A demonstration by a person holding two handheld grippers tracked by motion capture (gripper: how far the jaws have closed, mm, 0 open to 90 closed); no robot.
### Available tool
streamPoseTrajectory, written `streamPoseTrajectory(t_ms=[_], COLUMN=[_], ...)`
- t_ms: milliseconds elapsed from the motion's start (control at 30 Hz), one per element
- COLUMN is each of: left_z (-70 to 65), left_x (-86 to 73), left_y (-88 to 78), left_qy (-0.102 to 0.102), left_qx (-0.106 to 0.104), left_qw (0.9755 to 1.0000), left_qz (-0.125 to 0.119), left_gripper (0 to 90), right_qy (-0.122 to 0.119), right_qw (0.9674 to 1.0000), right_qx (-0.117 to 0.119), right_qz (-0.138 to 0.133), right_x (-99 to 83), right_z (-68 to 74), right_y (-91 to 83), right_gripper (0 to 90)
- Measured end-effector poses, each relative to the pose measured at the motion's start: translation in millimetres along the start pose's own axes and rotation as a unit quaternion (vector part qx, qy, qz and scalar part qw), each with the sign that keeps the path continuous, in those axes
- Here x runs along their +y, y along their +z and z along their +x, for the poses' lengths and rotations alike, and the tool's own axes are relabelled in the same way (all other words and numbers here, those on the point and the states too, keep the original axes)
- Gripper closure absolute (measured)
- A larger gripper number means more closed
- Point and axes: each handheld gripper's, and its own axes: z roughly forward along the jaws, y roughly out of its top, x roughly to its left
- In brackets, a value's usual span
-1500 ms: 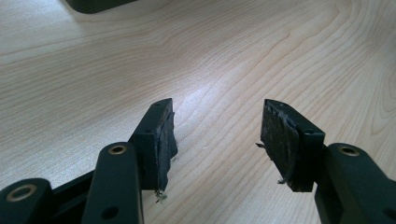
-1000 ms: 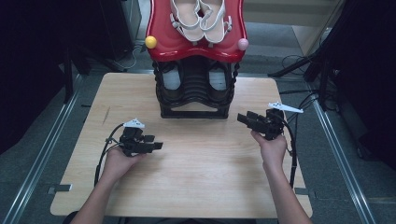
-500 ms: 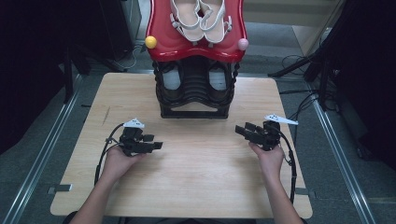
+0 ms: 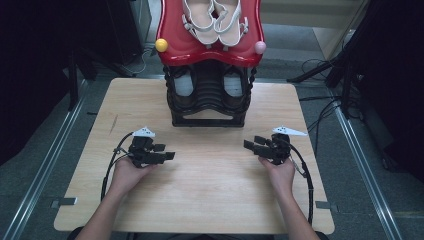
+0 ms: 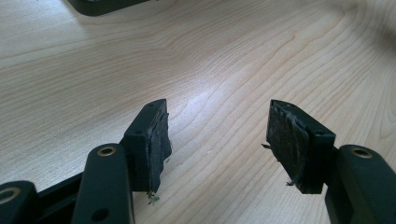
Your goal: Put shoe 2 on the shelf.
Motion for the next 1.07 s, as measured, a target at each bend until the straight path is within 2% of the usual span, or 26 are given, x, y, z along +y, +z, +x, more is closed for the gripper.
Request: streamPoseTrajectory(t_ms=[100, 367, 733, 1000, 1067], left_z=[-2.7, -6.3, -5.6, -9.9, -11.0], left_x=[0.2, -0.1, -0.3, -2.3, -2.7], left_y=[0.5, 3.3, 3.2, 3.7, 4.0], left_qy=[0.009, 0.015, 0.013, 0.026, 0.028], left_qx=[0.002, 0.002, 0.001, 0.010, 0.012], left_qw=[1.0000, 0.9999, 0.9999, 0.9994, 0.9993], left_qz=[0.000, 0.004, 0.005, 0.019, 0.021], left_gripper=[39.1, 39.1, 38.5, 36.4, 36.2], right_qy=[-0.006, -0.011, -0.015, -0.047, -0.049], right_qw=[0.9999, 0.9998, 0.9994, 0.9983, 0.9977], right_qx=[-0.008, -0.011, -0.012, -0.022, -0.037], right_qz=[0.007, 0.015, 0.028, 0.026, 0.028], right_x=[-1.6, -2.9, -5.1, -3.1, -3.0], right_z=[1.2, 2.1, 2.7, 12.3, 15.7], right_y=[3.8, 6.5, 12.8, 18.2, 22.0], right_gripper=[37.0, 37.3, 37.5, 35.7, 33.3])
